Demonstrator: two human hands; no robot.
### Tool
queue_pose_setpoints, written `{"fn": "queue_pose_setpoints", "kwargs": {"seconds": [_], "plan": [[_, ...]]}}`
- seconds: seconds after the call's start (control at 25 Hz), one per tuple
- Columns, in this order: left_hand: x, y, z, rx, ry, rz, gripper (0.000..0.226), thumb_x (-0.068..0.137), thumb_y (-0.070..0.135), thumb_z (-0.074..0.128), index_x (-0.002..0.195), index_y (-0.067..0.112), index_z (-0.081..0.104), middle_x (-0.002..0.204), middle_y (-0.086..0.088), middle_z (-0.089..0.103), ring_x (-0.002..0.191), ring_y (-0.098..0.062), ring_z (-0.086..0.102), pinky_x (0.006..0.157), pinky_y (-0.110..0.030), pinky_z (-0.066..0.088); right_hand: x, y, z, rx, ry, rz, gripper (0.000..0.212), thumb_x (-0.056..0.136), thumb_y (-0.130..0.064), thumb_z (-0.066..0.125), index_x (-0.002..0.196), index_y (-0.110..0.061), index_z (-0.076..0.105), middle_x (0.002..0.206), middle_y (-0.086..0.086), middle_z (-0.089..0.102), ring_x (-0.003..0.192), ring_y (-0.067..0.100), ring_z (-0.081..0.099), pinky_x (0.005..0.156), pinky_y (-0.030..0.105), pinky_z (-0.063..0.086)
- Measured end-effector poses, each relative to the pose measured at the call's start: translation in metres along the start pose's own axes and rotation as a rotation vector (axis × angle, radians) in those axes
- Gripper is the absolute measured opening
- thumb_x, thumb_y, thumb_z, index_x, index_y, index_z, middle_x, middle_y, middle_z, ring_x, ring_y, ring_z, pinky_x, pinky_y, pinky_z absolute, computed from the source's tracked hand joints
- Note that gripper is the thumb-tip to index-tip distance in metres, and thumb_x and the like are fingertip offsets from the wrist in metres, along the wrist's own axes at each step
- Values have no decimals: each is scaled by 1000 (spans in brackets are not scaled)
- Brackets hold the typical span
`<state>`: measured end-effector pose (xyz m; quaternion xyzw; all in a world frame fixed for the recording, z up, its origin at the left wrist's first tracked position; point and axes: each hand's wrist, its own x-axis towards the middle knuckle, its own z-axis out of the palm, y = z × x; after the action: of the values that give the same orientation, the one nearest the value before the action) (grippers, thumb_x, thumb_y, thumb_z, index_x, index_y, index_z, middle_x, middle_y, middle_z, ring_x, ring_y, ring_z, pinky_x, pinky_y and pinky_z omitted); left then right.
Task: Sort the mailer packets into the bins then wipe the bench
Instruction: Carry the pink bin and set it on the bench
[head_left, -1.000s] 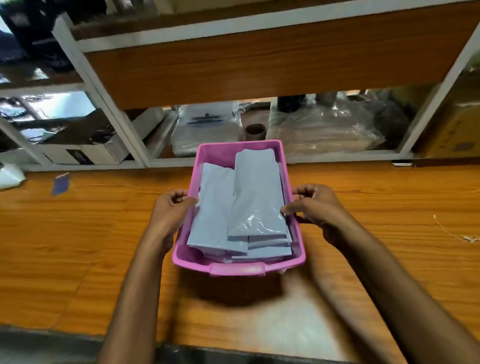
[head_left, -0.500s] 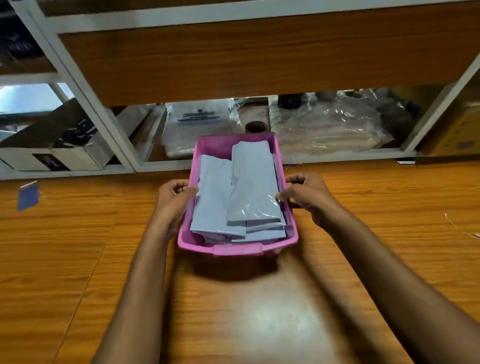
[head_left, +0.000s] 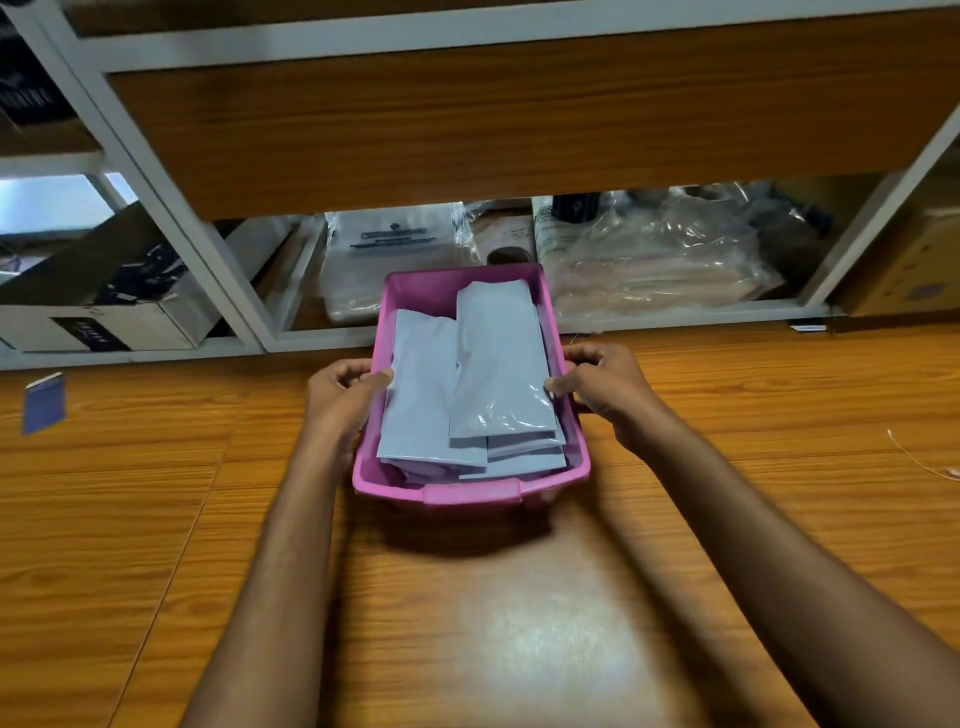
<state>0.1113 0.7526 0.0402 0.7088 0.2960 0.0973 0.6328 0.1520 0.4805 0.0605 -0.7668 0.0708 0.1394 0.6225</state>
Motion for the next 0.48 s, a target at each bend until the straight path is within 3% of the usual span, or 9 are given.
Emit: {"fn": "queue_pose_setpoints", "kwargs": {"seconds": [0.16,0.48], "plan": [[1,2,5,-5,31,15,11,93,17,75,102,19,69,102,-1,70,97,-19,70,76,-34,60,2,-4,1,-12,7,-1,31,84,9,68,105,-14,72,103,4,75,96,22,71,66,28,54],[0,12,-24,-28,30,28,15,93,15,74,107,13,71,102,-5,73,91,-20,73,69,-34,59,-9,-14,17,-63,-8,-70,28,86,7,68,92,-20,68,99,3,74,88,16,70,65,26,54]]}}
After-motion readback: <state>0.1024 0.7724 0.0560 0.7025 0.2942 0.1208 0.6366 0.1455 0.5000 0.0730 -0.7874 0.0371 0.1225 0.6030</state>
